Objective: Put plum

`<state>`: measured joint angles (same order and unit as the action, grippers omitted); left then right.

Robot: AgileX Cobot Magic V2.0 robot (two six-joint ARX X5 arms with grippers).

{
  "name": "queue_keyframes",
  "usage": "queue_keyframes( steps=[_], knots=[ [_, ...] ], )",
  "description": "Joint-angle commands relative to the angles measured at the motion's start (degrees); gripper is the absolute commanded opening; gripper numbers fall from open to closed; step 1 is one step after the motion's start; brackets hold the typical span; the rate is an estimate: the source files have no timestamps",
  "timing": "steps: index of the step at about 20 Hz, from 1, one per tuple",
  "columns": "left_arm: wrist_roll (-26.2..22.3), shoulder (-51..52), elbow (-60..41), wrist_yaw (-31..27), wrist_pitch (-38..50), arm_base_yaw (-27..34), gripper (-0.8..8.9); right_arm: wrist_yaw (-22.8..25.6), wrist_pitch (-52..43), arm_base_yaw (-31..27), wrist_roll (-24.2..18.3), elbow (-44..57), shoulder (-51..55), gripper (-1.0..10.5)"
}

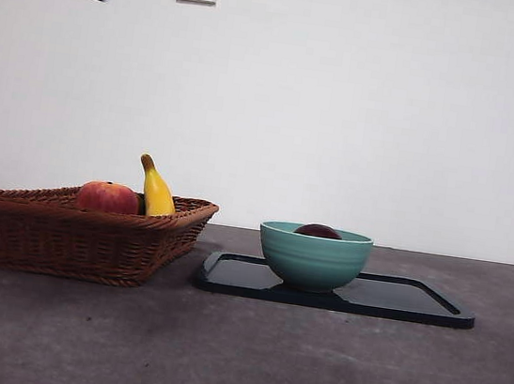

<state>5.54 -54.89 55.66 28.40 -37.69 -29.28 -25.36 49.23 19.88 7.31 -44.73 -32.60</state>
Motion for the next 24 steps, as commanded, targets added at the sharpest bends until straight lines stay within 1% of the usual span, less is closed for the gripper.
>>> queue_keyframes(
  steps=[1, 5, 9, 13, 17, 20, 24],
  knots=[
    [0.76, -7.34, 6.58, -1.95, 0.5, -1.25, 4.29, -0.15, -0.28, 0.31, -0.24, -0.2, -0.22, 1.8],
    [0.74, -21.77, 19.91, -7.48, 0.48, -3.5, 4.28, -0.15, -0.28, 0.31, -0.24, -0.2, -0.22, 1.8],
    [0.68, -36.41, 32.76, -9.53, 0.5, -4.9, 4.28, -0.15, -0.28, 0.31, -0.24, -0.2, -0.22, 1.8],
    [0.46, -47.63, 40.87, -11.5, 1.03, -5.51, 4.27, -0.15, -0.26, 0.31, -0.24, -0.2, -0.22, 1.8],
    [-0.15, -55.76, 45.16, -12.39, 3.43, -6.27, 4.23, -0.15, -0.22, 0.31, -0.26, -0.2, -0.22, 1.8],
    [-0.35, -59.91, 45.77, -12.66, 6.29, -7.26, 4.23, -0.13, 0.37, 0.31, -0.28, -0.2, -0.22, 1.8],
    [-2.45, -64.04, 45.79, -16.39, 8.61, -8.9, 4.23, -0.15, 1.42, 0.28, -0.33, -0.2, -0.22, 1.8]
  ],
)
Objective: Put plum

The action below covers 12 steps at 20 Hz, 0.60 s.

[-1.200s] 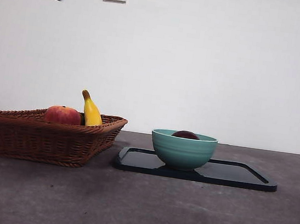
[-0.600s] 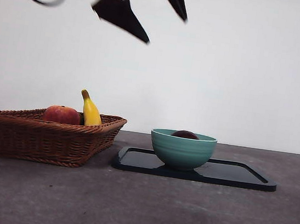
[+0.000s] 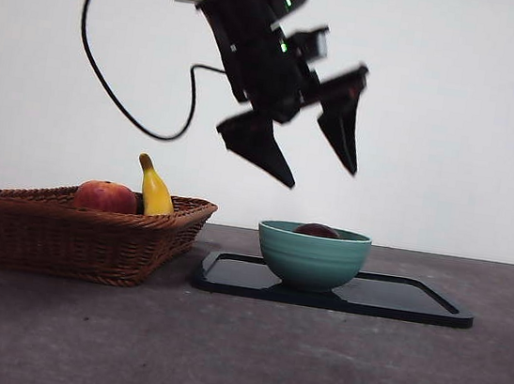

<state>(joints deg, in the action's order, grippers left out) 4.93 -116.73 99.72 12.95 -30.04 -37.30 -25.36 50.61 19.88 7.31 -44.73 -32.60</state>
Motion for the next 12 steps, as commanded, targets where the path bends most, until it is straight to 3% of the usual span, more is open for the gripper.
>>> queue_keyframes(
  steps=[1, 5, 12],
  knots=[
    [-2.6, -3.02, 1.73, -1.51, 1.46, -1.2, 4.23, -0.15, 0.28, 0.31, -0.33, -0.2, -0.22, 1.8],
    [-4.17, -5.01, 1.73, -4.44, 2.99, -2.05, 4.23, -0.15, 0.72, 0.31, -0.33, -0.2, -0.22, 1.8],
    [-5.4, -7.93, 1.73, -4.57, 2.89, -2.32, 4.22, -0.13, 0.92, 0.31, -0.33, -0.2, -0.22, 1.8]
  ],
)
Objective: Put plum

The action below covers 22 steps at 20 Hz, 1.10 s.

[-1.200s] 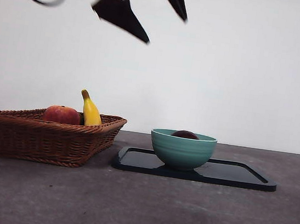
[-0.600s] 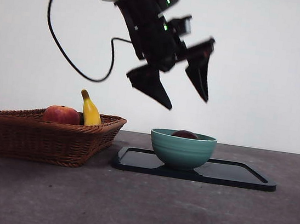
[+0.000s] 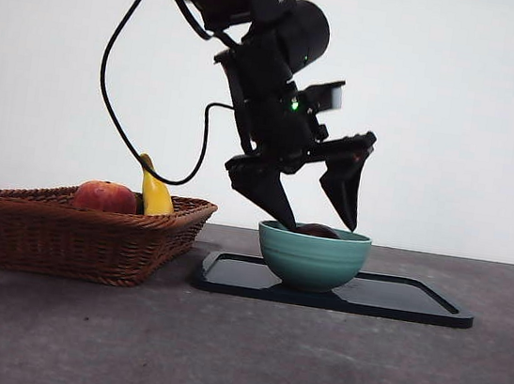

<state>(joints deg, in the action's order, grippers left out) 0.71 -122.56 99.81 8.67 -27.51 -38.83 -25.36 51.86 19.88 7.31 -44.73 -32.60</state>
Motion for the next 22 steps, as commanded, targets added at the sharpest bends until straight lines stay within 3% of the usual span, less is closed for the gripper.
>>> queue_keyframes(
  steps=[1, 15, 19, 22],
  knots=[
    [-1.33, -2.32, 1.64, -0.28, 0.31, -0.79, 4.15, -0.13, -0.33, 0.28, -0.33, -0.2, -0.22, 1.8],
    [-3.72, -4.02, 1.64, -0.31, -1.27, -1.01, 3.99, -0.11, -0.37, 0.28, -0.46, -0.2, -0.22, 1.8],
    [-3.72, -4.02, 1.64, -0.31, -0.72, -1.11, 2.7, 0.11, -0.37, 0.28, -0.57, -0.2, -0.22, 1.8],
    [-3.72, -4.02, 1.73, -0.31, -0.72, -1.11, 2.61, 0.37, -0.39, 0.28, -0.74, -0.2, -0.22, 1.8]
  ],
)
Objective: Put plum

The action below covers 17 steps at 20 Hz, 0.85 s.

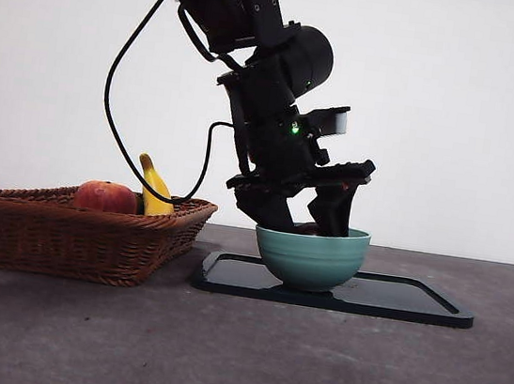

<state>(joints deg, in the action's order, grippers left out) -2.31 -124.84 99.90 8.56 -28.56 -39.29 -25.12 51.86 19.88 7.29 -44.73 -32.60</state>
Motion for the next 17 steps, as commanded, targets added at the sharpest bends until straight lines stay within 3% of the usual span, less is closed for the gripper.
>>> queue_keyframes(
  steps=[1, 10, 17],
  knots=[
    [-0.7, -1.7, 1.79, -0.2, 0.31, -0.66, 2.4, 0.13, -0.37, 0.28, -0.72, -0.2, -0.22, 1.8],
    [-0.72, 4.17, 11.87, -0.17, -8.39, 0.33, 2.41, 1.53, -0.37, 0.28, -0.7, -0.2, -0.22, 1.8],
    [-0.68, 19.63, 13.73, -0.15, -15.91, 2.99, 2.41, 1.51, -0.39, 0.28, -0.68, -0.2, -0.22, 1.8]
  ],
)
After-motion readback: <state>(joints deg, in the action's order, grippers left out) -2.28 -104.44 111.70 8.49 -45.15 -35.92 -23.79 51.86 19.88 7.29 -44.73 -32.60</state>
